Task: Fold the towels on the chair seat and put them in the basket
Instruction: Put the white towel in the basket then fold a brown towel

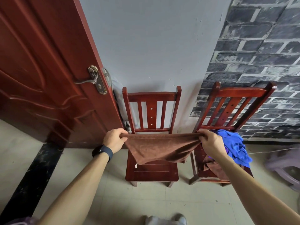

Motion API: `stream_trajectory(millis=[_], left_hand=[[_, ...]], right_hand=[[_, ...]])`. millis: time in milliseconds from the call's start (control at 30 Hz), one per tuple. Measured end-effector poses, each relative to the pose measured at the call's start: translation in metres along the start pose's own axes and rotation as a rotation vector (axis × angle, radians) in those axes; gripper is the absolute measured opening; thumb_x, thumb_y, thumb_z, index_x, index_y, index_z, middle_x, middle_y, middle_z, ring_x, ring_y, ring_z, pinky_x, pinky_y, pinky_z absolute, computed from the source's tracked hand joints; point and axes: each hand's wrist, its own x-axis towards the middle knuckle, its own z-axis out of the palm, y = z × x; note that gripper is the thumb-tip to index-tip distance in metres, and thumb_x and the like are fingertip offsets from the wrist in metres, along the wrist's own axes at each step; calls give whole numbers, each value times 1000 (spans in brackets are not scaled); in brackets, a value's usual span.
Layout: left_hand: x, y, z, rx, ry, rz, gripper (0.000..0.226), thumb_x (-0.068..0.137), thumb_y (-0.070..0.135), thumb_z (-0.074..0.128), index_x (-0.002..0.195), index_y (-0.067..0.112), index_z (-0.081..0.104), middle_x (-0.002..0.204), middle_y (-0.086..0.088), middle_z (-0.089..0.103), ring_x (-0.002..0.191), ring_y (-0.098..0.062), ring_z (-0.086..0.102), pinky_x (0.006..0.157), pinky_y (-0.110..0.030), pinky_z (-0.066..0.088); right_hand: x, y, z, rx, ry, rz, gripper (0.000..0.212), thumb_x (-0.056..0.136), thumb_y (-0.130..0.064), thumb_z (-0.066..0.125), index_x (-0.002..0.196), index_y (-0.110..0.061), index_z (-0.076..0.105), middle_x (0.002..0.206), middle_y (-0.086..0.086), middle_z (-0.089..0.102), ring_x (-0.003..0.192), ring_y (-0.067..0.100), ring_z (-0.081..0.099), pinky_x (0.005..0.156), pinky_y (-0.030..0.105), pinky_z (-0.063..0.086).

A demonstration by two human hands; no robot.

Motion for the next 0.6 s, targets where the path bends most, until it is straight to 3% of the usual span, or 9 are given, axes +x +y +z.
stream_trajectory(millis=[200,367,600], left_hand=[[-14,-15,13,172,86,6,10,92,31,61,102,34,59,101,5,63,92,-26,63,63,-31,46],[-41,-40,36,346,15,88,15,97,37,54,107,31,63,101,3,68,93,-24,66,66,-30,44],[-57,-69,51,425,-180,62,26,101,39,45,115,29,65,113,2,69,103,-24,63,72,-31,45]], right_hand=[[-19,5,13,-83,41,-49,19,96,-15,60,110,-13,73,96,7,75,88,29,67,72,29,43],[-51,27,34,-136,-53,19,13,96,-20,61,105,-17,70,77,1,67,72,25,60,66,31,39],[-82,44,55,-210,-163,103,11,93,-25,63,100,-19,70,93,8,74,92,36,65,74,39,44]])
